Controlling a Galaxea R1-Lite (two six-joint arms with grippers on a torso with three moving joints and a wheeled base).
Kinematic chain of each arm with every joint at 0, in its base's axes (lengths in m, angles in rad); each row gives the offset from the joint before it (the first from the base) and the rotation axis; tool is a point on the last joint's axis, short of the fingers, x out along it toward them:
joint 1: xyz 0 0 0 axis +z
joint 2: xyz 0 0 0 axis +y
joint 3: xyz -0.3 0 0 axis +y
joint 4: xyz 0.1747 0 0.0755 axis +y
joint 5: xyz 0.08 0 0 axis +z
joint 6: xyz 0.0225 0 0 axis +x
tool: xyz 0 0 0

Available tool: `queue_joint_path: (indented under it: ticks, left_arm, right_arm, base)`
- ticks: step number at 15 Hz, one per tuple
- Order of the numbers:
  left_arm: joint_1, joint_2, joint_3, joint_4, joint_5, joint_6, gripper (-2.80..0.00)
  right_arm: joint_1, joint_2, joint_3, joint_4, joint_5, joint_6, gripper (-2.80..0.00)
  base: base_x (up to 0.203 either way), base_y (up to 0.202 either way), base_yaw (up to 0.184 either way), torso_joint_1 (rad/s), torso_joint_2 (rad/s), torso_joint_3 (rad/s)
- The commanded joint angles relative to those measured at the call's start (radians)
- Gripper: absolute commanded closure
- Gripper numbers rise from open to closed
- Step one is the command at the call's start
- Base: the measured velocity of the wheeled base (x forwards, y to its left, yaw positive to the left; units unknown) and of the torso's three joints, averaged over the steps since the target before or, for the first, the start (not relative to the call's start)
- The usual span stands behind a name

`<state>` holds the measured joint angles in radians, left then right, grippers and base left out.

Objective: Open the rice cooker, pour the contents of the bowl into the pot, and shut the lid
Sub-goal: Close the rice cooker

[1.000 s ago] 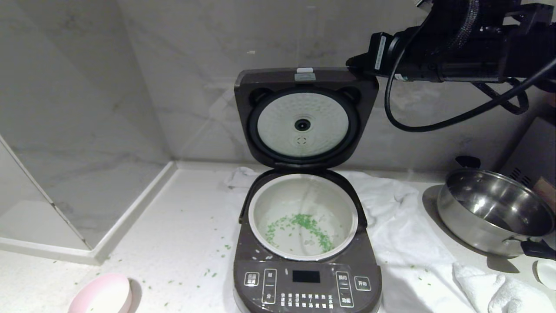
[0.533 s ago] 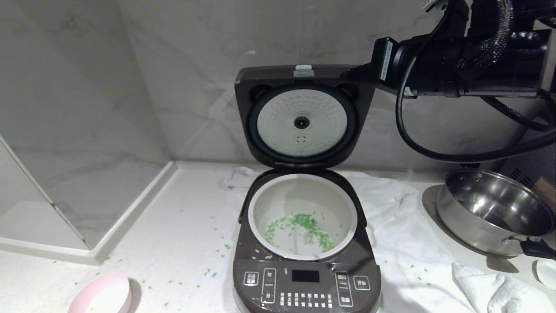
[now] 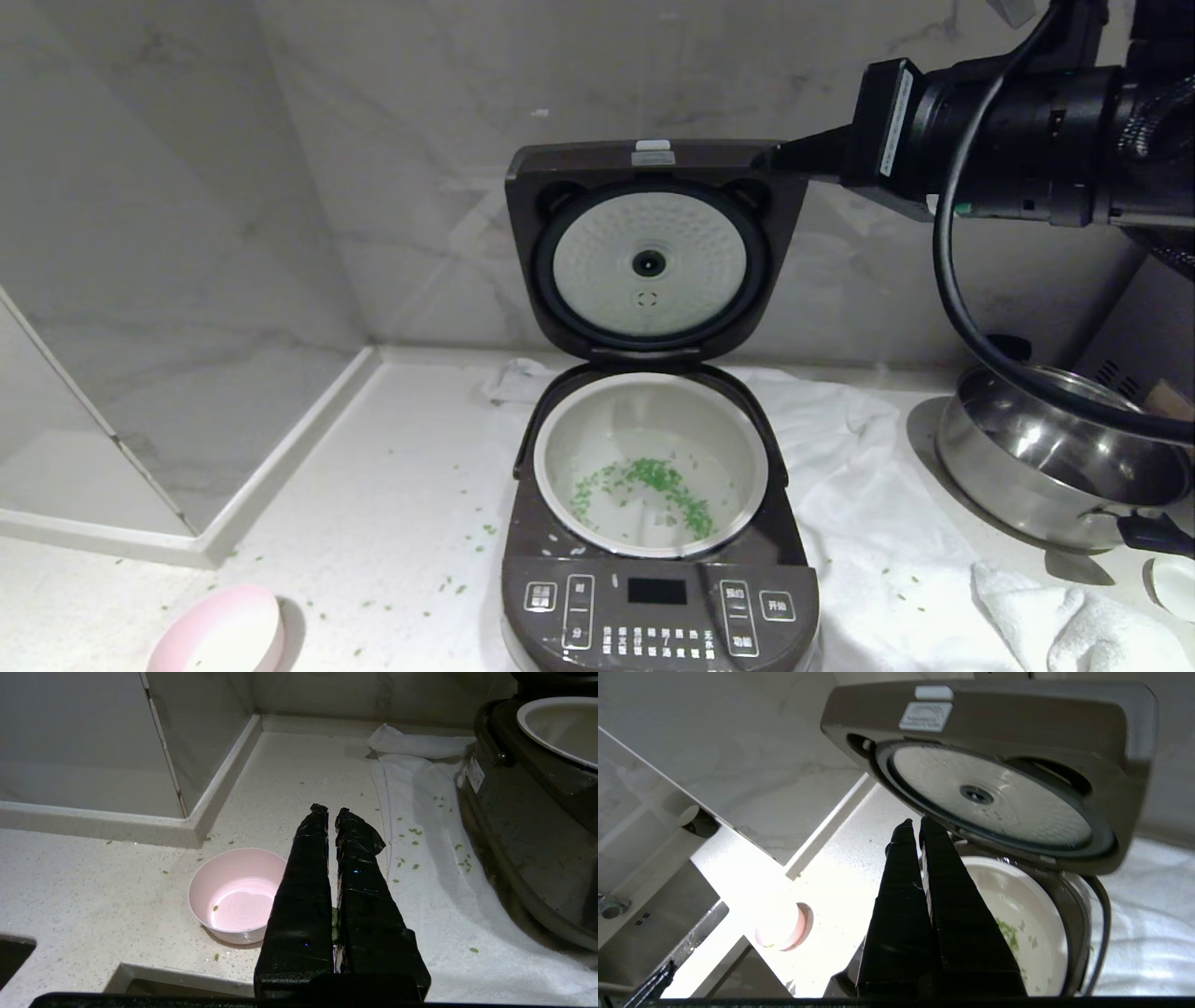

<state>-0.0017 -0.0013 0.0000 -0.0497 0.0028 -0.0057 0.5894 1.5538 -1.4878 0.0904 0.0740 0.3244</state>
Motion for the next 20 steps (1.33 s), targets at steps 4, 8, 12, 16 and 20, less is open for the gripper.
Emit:
queue_joint_path:
  ticks: [4, 8, 12, 16, 20]
  left_arm:
    - [0.000, 0.000, 0.014, -0.001, 0.000, 0.000, 0.00]
    - [0.000, 0.000, 0.014, -0.001, 0.000, 0.000, 0.00]
    - [0.000, 0.000, 0.014, -0.001, 0.000, 0.000, 0.00]
    - [0.000, 0.000, 0.014, -0.001, 0.000, 0.000, 0.00]
    - [0.000, 0.000, 0.014, -0.001, 0.000, 0.000, 0.00]
  right_arm:
    - [0.002, 0.004, -0.033, 0.003, -0.016, -0.008, 0.00]
    - [-0.005, 0.042, -0.098, 0.001, -0.023, -0.001, 0.00]
    - [-0.060, 0.083, -0.317, 0.013, -0.037, -0.036, 0.00]
    - [-0.141, 0.249, -0.489, 0.038, -0.008, -0.111, 0.00]
    - [-0.232, 0.333, -0.493, -0.012, 0.006, -0.131, 0.00]
  base:
    - [0.000, 0.000, 0.000, 0.000, 0.00, 0.000]
    - [0.000, 0.000, 0.000, 0.000, 0.00, 0.000]
    - [0.000, 0.000, 0.000, 0.000, 0.00, 0.000]
    - [0.000, 0.000, 0.000, 0.000, 0.00, 0.000]
    - [0.000, 0.000, 0.000, 0.000, 0.00, 0.000]
